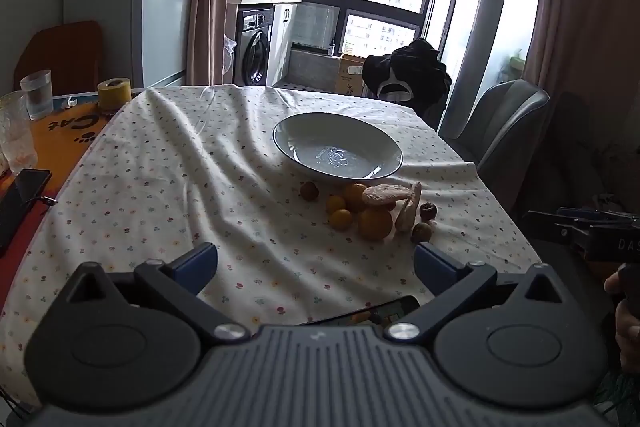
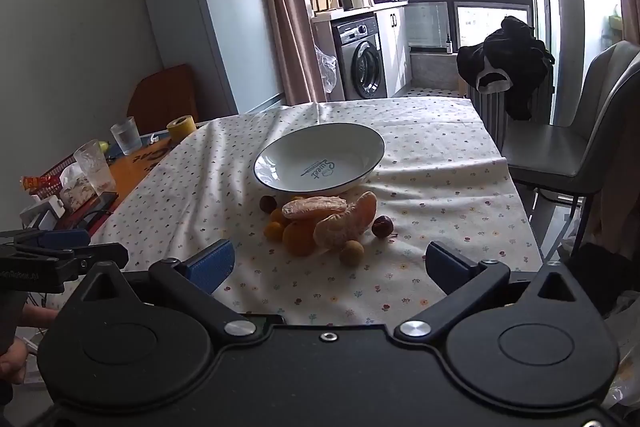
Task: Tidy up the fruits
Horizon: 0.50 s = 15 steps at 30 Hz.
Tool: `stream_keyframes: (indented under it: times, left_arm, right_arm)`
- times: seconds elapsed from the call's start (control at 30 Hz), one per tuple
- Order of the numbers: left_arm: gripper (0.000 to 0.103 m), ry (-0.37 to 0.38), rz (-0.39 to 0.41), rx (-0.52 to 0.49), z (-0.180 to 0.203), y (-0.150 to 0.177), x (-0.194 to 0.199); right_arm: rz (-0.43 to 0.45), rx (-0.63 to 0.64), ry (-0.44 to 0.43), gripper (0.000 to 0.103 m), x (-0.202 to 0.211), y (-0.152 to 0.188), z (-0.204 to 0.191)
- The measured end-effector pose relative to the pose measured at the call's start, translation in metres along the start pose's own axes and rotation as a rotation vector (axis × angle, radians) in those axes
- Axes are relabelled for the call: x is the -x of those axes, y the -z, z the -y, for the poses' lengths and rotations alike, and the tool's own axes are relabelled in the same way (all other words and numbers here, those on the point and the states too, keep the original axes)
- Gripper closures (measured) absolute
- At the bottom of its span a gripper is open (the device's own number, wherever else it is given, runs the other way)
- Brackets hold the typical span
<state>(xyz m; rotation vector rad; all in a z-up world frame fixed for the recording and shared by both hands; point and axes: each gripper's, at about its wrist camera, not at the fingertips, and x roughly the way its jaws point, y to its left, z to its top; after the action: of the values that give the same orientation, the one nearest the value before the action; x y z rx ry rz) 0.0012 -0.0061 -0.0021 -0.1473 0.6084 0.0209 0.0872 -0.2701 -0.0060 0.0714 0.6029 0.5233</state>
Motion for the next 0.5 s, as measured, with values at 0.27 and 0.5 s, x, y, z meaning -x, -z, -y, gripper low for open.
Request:
stream_keyframes:
  times: [0.27, 0.5]
  left_arm:
    - [0.0, -0.004, -0.006, -0.009, -0.0014, 0.0011, -0.0021]
    - [0.0, 0.033, -0.006, -0.002, -0.0023, 0.0005, -0.0012]
  right_arm:
    - [-0.013, 0.008, -0.018, 0.0, -0.0024, 0.0032, 0.0008]
    - [-0.007, 0.005, 0.006, 0.0, -0.0016, 0.0032, 0.0014]
